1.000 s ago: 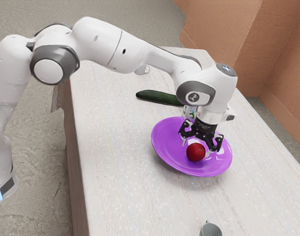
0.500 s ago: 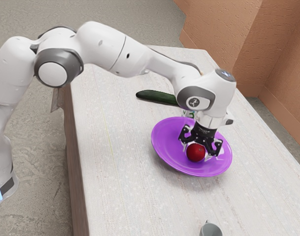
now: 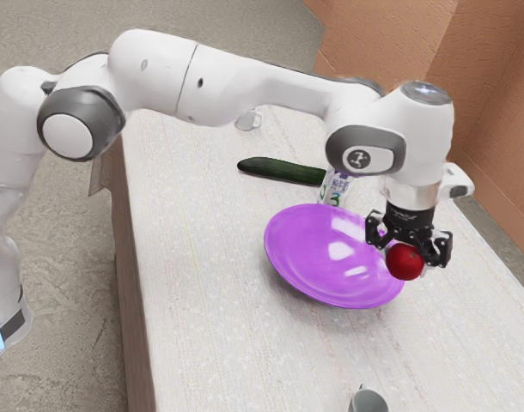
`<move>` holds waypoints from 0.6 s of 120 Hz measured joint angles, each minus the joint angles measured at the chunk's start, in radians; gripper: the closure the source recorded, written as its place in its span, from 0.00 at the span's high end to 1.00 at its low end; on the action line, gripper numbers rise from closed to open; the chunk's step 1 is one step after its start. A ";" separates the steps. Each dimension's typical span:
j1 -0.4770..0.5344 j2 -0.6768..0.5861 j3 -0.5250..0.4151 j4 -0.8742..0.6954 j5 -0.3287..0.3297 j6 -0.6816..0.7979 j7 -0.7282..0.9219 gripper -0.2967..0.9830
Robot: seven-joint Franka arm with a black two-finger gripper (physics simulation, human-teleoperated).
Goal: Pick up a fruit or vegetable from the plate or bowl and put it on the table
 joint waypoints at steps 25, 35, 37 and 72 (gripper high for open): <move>-0.089 0.197 -0.047 0.247 0.014 0.016 -0.025 0.56; -0.086 0.194 -0.044 0.229 0.005 0.024 -0.034 0.64; -0.085 0.190 -0.044 0.223 0.004 0.025 -0.035 0.66; 0.003 -0.292 0.000 -0.201 -0.081 -0.097 -0.287 0.75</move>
